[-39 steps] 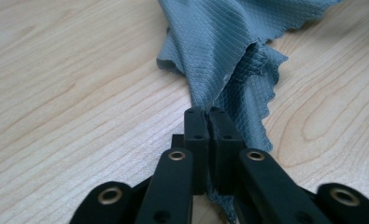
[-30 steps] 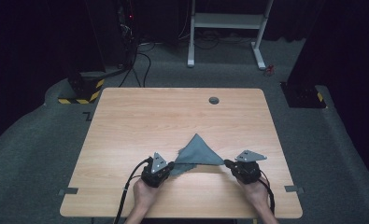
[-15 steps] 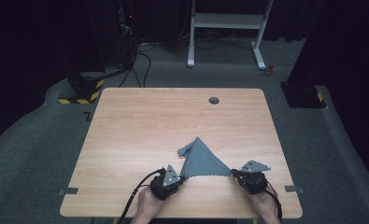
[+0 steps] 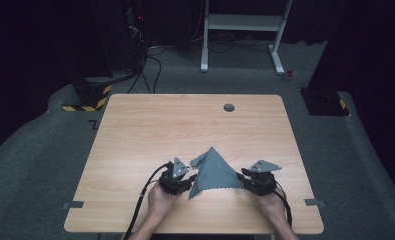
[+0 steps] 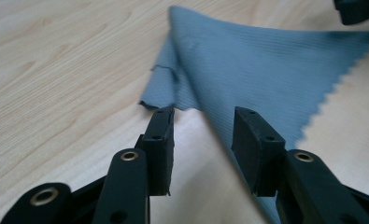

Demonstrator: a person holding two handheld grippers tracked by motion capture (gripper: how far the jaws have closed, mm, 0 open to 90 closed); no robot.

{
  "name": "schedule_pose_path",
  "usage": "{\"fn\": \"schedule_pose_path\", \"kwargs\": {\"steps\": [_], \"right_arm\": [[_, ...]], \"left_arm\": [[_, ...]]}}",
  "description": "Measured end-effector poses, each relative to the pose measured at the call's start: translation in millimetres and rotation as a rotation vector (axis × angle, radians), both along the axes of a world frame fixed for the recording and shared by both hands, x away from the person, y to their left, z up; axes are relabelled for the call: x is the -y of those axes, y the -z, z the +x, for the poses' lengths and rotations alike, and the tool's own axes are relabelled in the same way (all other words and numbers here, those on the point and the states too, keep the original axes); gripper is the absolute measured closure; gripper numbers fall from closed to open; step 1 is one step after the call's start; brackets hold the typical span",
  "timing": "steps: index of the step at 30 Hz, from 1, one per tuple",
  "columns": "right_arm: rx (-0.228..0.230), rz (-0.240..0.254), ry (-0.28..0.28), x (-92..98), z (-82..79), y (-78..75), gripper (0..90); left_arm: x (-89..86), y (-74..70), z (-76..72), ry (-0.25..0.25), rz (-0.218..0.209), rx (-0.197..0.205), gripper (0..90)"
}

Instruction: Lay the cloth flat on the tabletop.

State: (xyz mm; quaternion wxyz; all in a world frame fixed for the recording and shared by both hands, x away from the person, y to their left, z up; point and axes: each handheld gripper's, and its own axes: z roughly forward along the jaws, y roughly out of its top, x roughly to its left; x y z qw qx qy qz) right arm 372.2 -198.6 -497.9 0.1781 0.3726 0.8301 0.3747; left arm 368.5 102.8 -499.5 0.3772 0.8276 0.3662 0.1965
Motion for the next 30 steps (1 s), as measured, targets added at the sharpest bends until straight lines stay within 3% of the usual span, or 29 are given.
{"fn": "schedule_pose_path", "kwargs": {"steps": [1,4,11,15,17,18,20,21,23,24,30], "right_arm": [[-0.019,-0.001,-0.007,-9.9,9.7,1.0,67.6],[-0.031,-0.012,-0.004,-16.6,16.7,2.2,66.8],[-0.053,-0.036,0.012,-34.9,41.9,7.7,66.2],[-0.095,-0.050,0.010,-36.6,48.8,13.2,78.2],[-0.096,-0.062,-0.002,-36.8,49.1,14.5,81.7],[-0.093,-0.064,-0.010,-36.8,47.3,14.8,88.1],[-0.092,-0.065,-0.018,-36.3,46.6,14.1,88.7],[-0.077,-0.060,-0.027,-34.8,43.1,11.2,89.2],[-0.072,-0.055,-0.029,-34.1,41.5,9.8,89.3],[-0.058,-0.041,-0.043,-31.5,36.4,5.3,89.4],[-0.049,-0.049,-0.101,-28.5,12.7,-0.5,89.4]], "left_arm": [[3.2,3.0,12.6,-0.021,0.010,-0.023,59.2],[8.0,4.9,25.7,-0.031,0.013,-0.037,59.2],[29.6,6.0,53.1,-0.021,0.081,-0.073,65.7],[31.6,10.0,61.2,-0.013,0.093,-0.097,77.0],[30.8,10.8,62.2,-0.012,0.094,-0.099,84.3],[27.5,10.4,63.7,-0.012,0.085,-0.099,87.4],[25.6,8.9,64.1,-0.014,0.084,-0.093,88.1],[21.1,3.4,63.5,-0.020,0.067,-0.069,88.6],[18.3,-0.1,63.2,-0.022,0.045,-0.060,88.6],[12.1,-7.7,62.3,-0.023,0.000,-0.052,88.6],[2.1,-11.2,61.8,-0.033,-0.012,-0.049,88.0]]}}
